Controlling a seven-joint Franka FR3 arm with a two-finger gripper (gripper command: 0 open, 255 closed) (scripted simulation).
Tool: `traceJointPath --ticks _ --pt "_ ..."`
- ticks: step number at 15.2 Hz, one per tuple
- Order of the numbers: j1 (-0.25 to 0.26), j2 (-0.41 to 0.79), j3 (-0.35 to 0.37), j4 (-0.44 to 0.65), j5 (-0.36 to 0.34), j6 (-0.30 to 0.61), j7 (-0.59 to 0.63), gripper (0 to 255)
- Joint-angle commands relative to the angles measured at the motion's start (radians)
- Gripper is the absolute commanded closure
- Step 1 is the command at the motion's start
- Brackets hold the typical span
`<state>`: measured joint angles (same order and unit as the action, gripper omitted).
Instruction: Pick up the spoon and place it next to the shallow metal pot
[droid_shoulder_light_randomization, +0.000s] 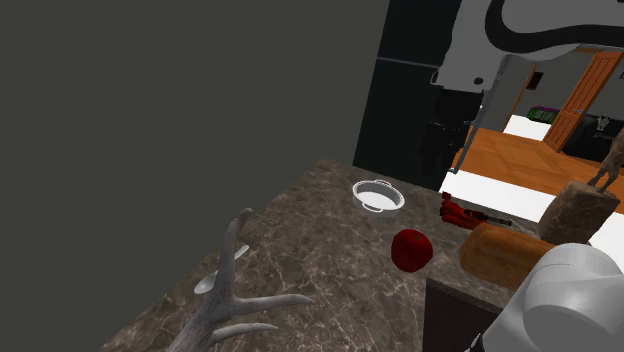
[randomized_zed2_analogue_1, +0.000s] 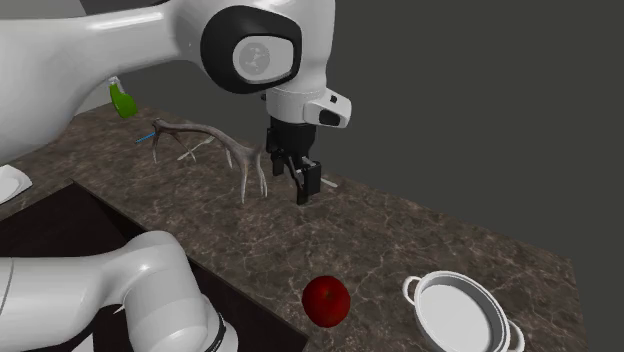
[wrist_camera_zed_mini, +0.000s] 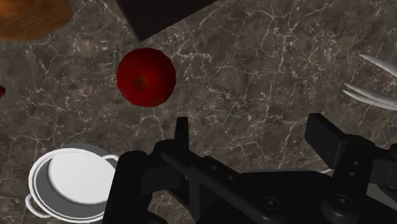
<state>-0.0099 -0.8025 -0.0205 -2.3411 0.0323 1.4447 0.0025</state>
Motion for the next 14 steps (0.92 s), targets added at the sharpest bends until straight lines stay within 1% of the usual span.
traceJointPath --ticks 1,8,14 --pt "0.0 0.0 0.0 0.0 0.0 0.0 0.0 0" --pt "-0.003 0.039 0.14 -0.122 0.139 0.185 0.253 0" --pt "-0.003 0.147 0.266 -0.166 0.245 0.372 0.456 0"
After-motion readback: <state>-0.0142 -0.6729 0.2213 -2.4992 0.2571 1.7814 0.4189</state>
